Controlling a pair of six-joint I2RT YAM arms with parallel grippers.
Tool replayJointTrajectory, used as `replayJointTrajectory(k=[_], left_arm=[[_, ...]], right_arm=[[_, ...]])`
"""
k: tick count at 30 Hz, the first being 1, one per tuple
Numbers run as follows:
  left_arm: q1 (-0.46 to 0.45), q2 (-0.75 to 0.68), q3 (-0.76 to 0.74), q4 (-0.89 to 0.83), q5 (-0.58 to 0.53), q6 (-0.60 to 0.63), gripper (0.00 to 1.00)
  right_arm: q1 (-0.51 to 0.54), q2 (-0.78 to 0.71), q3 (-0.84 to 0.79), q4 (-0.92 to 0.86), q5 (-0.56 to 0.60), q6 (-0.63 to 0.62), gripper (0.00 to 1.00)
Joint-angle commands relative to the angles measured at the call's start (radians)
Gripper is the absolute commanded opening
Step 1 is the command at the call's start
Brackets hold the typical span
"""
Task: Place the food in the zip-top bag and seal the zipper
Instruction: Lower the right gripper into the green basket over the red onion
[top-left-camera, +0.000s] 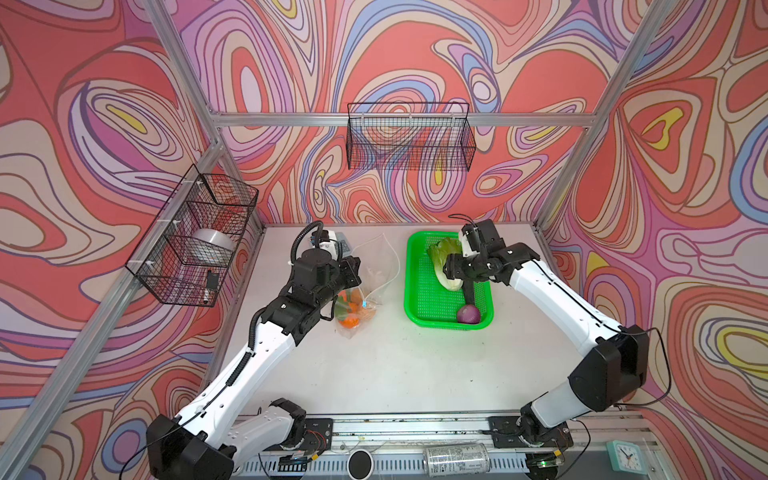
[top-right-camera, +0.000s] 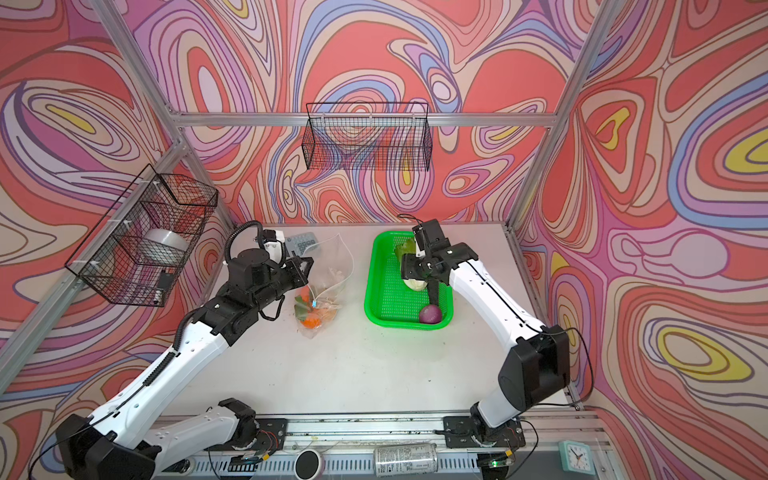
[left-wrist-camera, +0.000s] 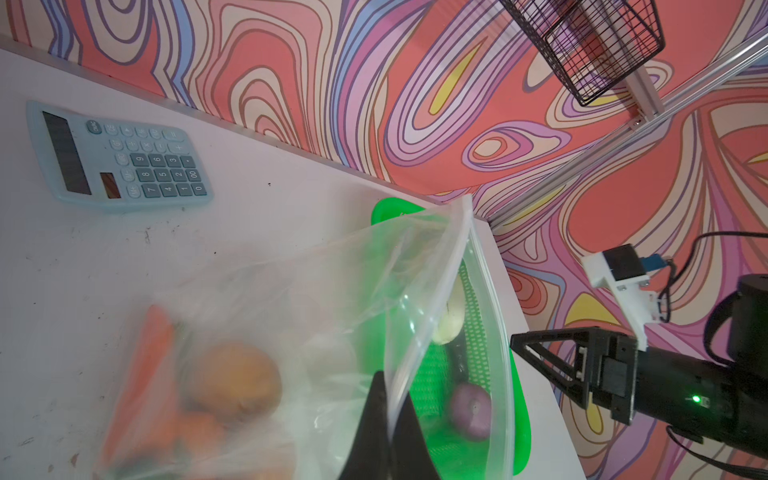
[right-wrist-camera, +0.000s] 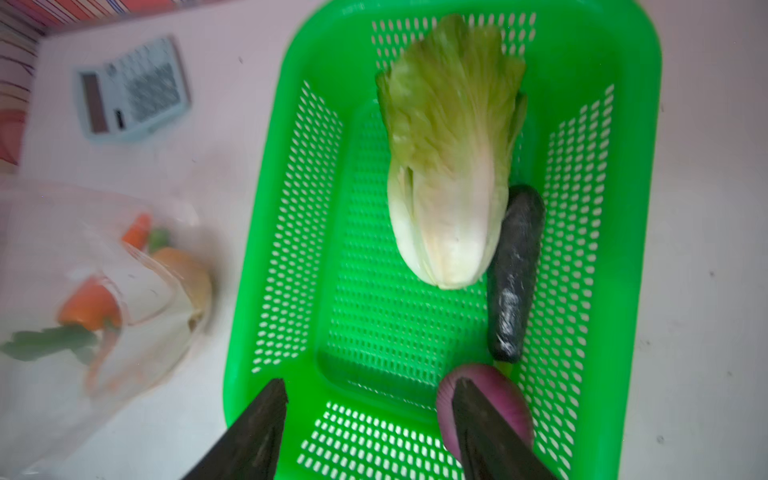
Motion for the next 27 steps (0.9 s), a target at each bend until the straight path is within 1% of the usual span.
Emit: replayJointTrajectory(k=[1, 8, 10, 13, 17, 27], left_arm=[[0.004, 0.006, -0.012, 0.024, 0.019, -0.015, 0.00], [0.004, 0.001, -0.014, -0.005, 0.009, -0.016, 0.00], [0.004, 0.002, -0.019, -0.002, 0.008, -0.022, 0.00], [0.004, 0.013, -0.023, 0.008, 0.017, -0.034, 0.00], [0.002, 0.029, -0.010, 0.005, 0.033, -0.039, 0.00], [0.003, 0.004, -0.008, -0.008, 0.007, -0.032, 0.00]], right_arm=[[0.000, 0.032, -0.027, -0.154, 0.064, -0.021, 0.67], [0.000, 0.062, -0.045, -0.253, 0.104, -0.007, 0.68], [0.000, 0.058, -0.074, -0.259, 0.110, -0.004, 0.73], [0.000, 0.052, -0.114, -0.237, 0.101, 0.006, 0.78], [0.000, 0.079, -0.129, -0.216, 0.082, 0.010, 0.81], [0.000, 0.169, -0.154, -0.137, 0.018, 0.014, 0.81]])
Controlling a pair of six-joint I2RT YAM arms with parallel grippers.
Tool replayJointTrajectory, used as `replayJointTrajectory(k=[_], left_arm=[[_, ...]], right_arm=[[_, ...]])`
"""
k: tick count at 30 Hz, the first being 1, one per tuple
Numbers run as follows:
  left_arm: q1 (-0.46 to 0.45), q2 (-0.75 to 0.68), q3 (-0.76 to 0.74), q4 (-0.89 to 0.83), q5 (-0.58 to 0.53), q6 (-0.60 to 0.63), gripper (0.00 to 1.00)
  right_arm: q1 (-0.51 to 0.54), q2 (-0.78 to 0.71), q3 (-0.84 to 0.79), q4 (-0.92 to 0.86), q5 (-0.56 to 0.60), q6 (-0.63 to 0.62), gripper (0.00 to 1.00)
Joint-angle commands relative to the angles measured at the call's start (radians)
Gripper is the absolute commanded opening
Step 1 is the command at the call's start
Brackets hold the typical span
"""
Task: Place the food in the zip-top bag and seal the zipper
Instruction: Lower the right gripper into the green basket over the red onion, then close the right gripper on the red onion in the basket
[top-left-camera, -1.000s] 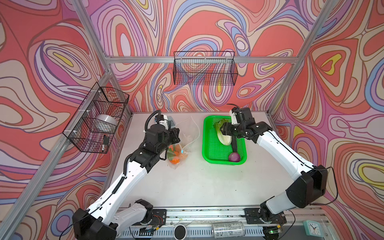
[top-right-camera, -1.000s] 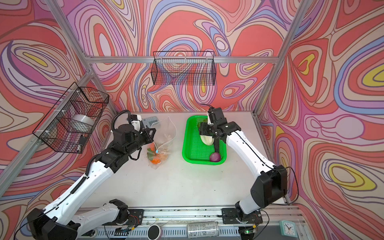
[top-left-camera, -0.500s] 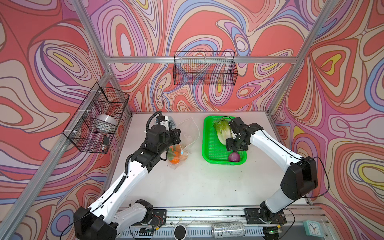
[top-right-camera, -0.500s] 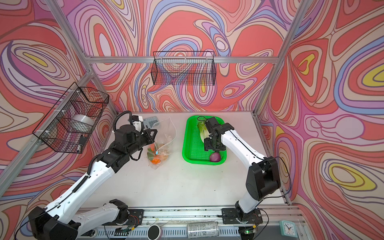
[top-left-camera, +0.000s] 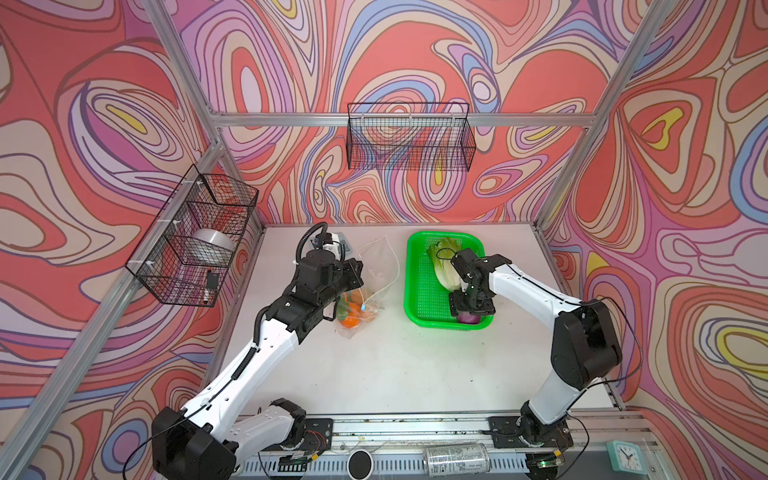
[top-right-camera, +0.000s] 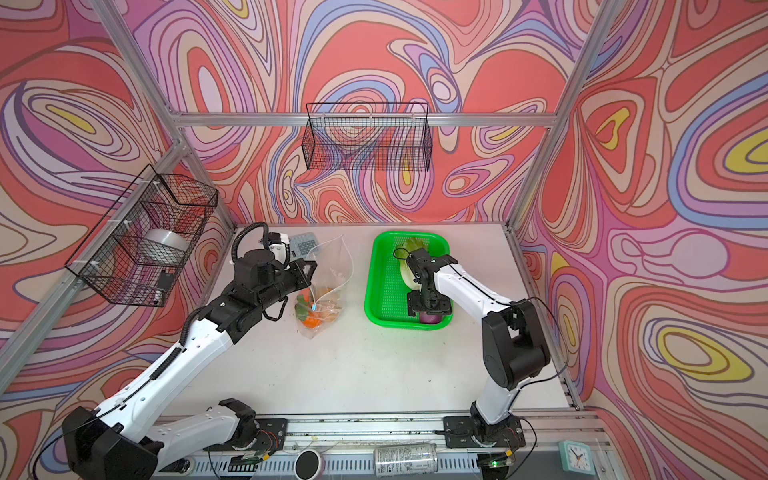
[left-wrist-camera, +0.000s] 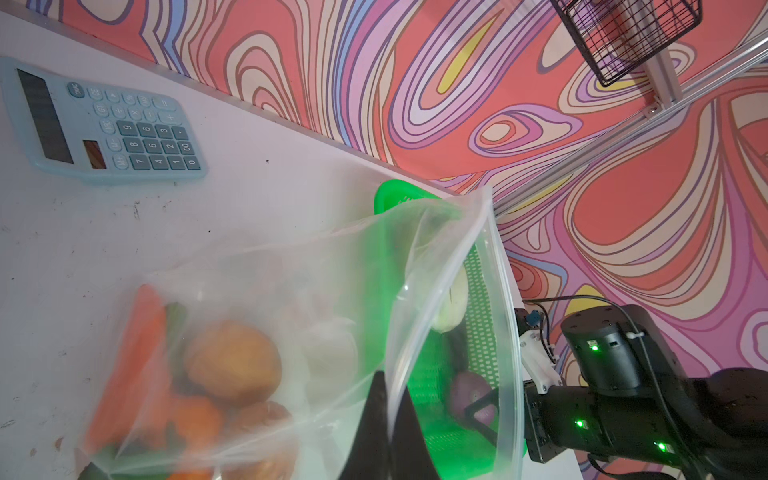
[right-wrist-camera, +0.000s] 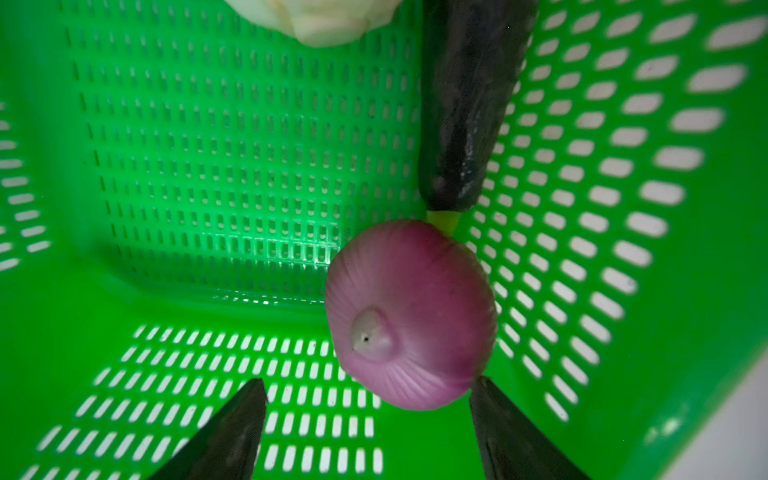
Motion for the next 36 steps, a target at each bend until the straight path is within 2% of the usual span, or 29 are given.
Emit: replayJointTrajectory(k=[1, 7, 20, 30, 34, 36], left_arm=[[0.002, -0.021, 0.003, -0.008, -0.013, -0.008, 0.00], [0.004, -0.029, 0.000, -0.011, -0.021, -0.008, 0.00], [0.003, -0.049, -0.017, -0.017, -0.043, -0.012, 0.00], [0.003, -0.051, -0.015, -0.020, -0.053, -0.015, 0.00], [0.002, -0.052, -0.012, -0.025, -0.055, -0.015, 0.00], [0.003, -0.054, -0.008, -0.031, -0.058, -0.012, 0.00]], right_arm=[[0.000, 0.027, -0.008, 0.052, -0.039, 0.011, 0.81], [0.000, 0.060, -0.009, 0.139, -0.100, 0.020, 0.80], [0.000, 0.131, -0.018, 0.217, -0.096, 0.031, 0.82], [0.000, 0.110, -0.045, 0.223, -0.080, 0.028, 0.66], [0.000, 0.083, -0.039, 0.236, -0.075, 0.034, 0.49], [0.000, 0.059, -0.031, 0.244, -0.068, 0.040, 0.46]])
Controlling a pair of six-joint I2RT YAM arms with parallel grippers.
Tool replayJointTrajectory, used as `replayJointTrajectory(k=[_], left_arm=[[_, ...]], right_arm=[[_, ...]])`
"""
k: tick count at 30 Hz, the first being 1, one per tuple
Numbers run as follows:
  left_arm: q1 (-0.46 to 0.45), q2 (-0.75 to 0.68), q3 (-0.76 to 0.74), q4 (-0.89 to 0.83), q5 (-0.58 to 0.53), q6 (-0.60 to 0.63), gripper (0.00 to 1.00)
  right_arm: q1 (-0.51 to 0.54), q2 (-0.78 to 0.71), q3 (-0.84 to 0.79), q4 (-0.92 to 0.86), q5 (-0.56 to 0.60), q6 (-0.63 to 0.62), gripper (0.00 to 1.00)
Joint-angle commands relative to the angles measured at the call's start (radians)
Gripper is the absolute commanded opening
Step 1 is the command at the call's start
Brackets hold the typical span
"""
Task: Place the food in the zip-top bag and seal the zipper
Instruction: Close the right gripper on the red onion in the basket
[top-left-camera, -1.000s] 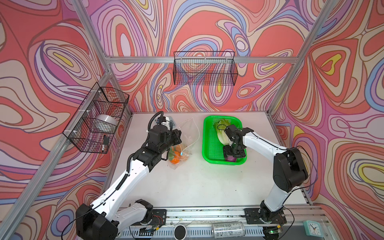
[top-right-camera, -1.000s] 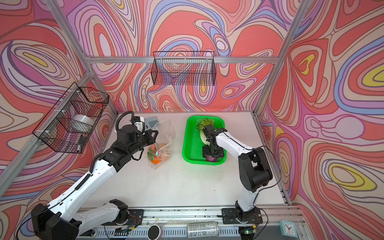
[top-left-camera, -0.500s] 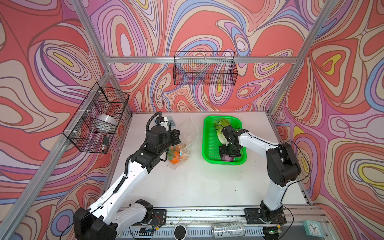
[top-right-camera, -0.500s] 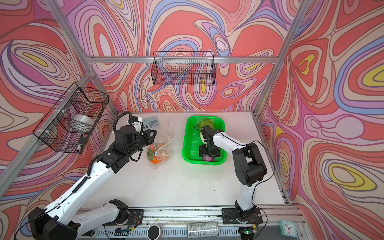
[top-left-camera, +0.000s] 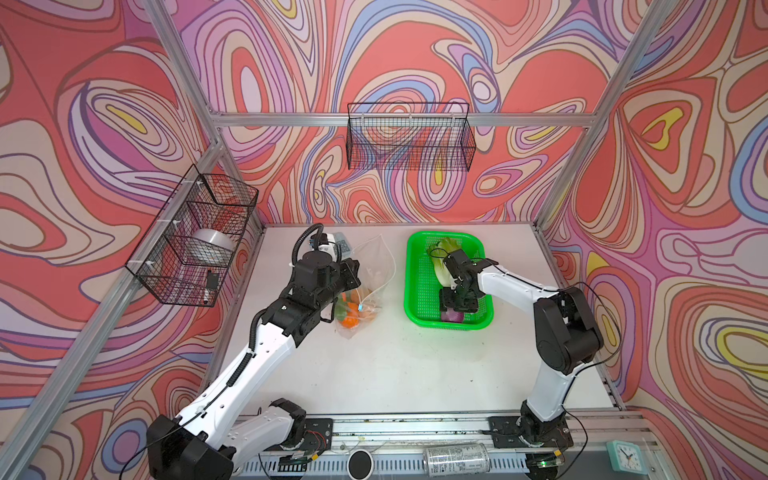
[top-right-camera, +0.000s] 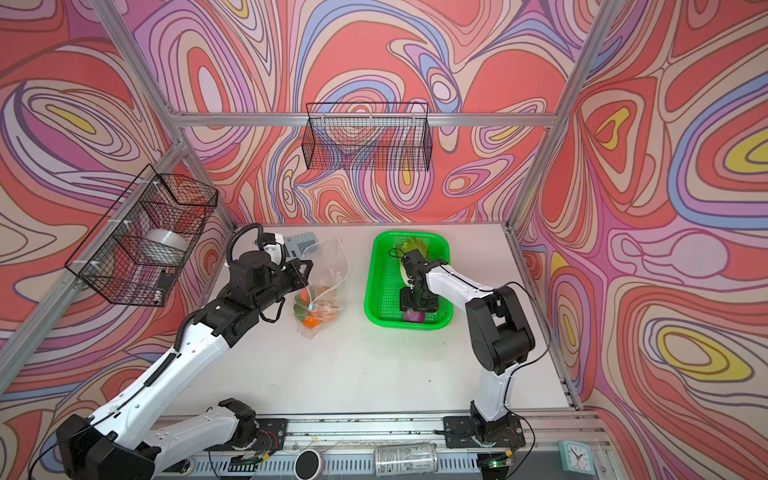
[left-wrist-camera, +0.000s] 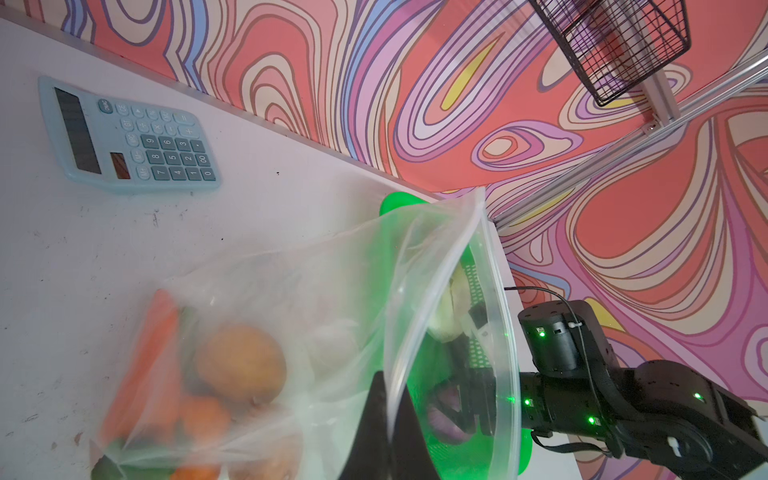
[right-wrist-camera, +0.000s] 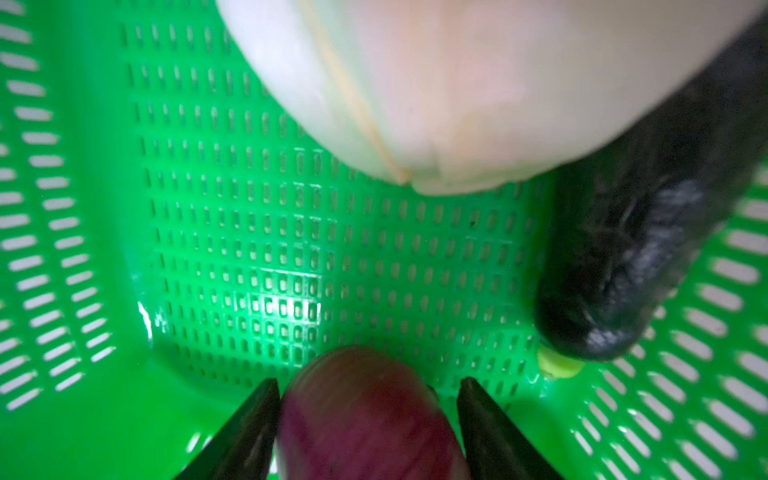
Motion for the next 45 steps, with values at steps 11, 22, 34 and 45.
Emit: replayJointTrajectory(k=[11, 22, 34, 45], left_arm=[[0.002, -0.031, -0.009, -0.024, -0.031, -0.011, 0.00], [0.004, -0.042, -0.010, -0.026, -0.044, 0.000, 0.00], [0.002, -0.008, 0.009, -0.013, -0.018, -0.011, 0.00], [0.002, -0.019, 0.008, -0.025, -0.026, -0.011, 0.00]], right_arm=[[-0.001, -0.107, 0.068, 0.001, 0.055, -0.004, 0.45], [0.000, -0.112, -0.003, -0.061, 0.016, 0.011, 0.93], [0.031, -0.094, -0.078, -0.056, -0.012, 0.052, 0.98], [0.053, -0.013, -0.053, -0.027, 0.034, 0.059, 0.92]])
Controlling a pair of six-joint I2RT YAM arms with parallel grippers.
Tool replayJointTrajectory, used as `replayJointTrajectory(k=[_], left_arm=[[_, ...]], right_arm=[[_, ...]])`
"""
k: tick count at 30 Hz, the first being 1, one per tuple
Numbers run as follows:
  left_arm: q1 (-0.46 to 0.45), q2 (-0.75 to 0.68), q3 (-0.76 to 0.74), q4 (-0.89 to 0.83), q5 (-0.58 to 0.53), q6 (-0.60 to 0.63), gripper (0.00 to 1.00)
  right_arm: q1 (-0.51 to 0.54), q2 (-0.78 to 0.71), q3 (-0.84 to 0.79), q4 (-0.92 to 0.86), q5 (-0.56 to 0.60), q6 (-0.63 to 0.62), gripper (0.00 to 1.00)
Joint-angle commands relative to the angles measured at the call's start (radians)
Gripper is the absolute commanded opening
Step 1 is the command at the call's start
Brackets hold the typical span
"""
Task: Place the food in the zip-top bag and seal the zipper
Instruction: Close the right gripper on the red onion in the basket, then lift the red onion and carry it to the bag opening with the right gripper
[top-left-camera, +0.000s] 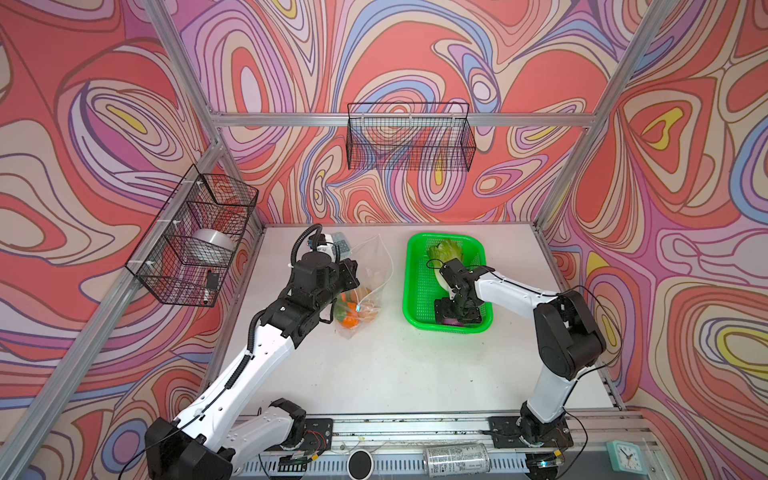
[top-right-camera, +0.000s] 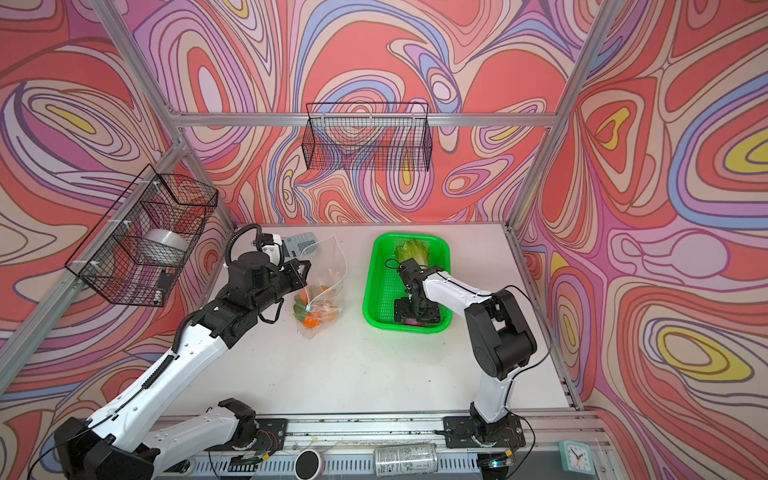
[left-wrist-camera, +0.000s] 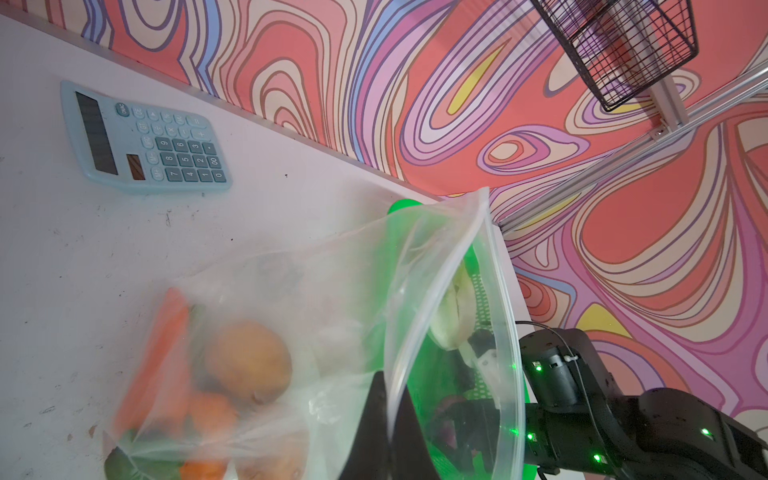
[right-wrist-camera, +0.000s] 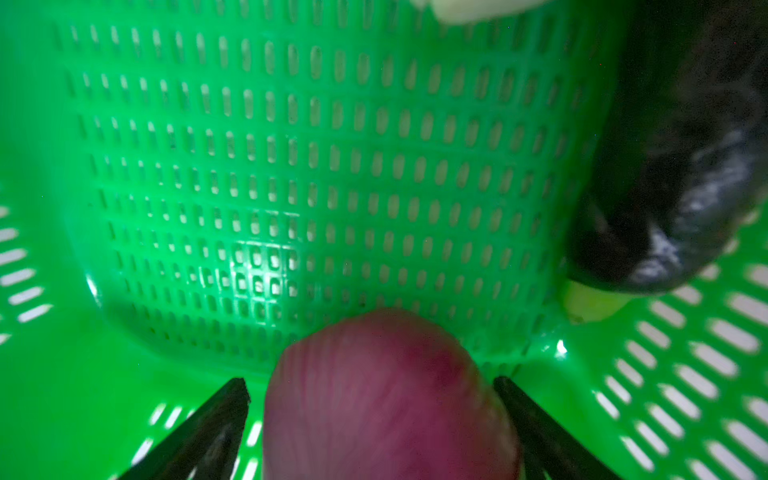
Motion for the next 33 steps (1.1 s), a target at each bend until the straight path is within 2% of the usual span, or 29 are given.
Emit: replayJointTrajectory(k=[1, 7, 13, 18, 27, 30, 33], left_arm=[[0.002, -0.008, 0.007, -0.010, -0.005, -0.009, 0.00], [0.003, -0.016, 0.001, -0.014, -0.012, -0.009, 0.00], [0.003, -0.025, -0.009, -0.012, -0.018, -0.009, 0.00], [0.002, -0.034, -0.009, -0.017, -0.022, -0.005, 0.00], [0.003, -0.046, -0.019, -0.023, -0.032, -0.002, 0.00], [0.003, -0.034, -0.018, -0.014, -0.014, -0.011, 0.00], [0.003, -0.025, -0.017, 0.001, 0.001, -0.019, 0.00]], right_arm=[[0.003, 0.011, 0.018, 0.013, 0.030, 0.009, 0.92], [0.002, -0.001, 0.017, 0.010, 0.030, 0.005, 0.79], [0.002, -0.078, 0.046, 0.029, 0.047, 0.014, 0.68], [0.000, -0.096, 0.073, 0.043, 0.068, 0.006, 0.55], [0.000, -0.146, 0.135, 0.034, 0.075, -0.013, 0.54], [0.000, -0.196, 0.192, 0.059, 0.035, -0.023, 0.54], [0.001, -0.249, 0.235, 0.140, -0.060, -0.030, 0.53]])
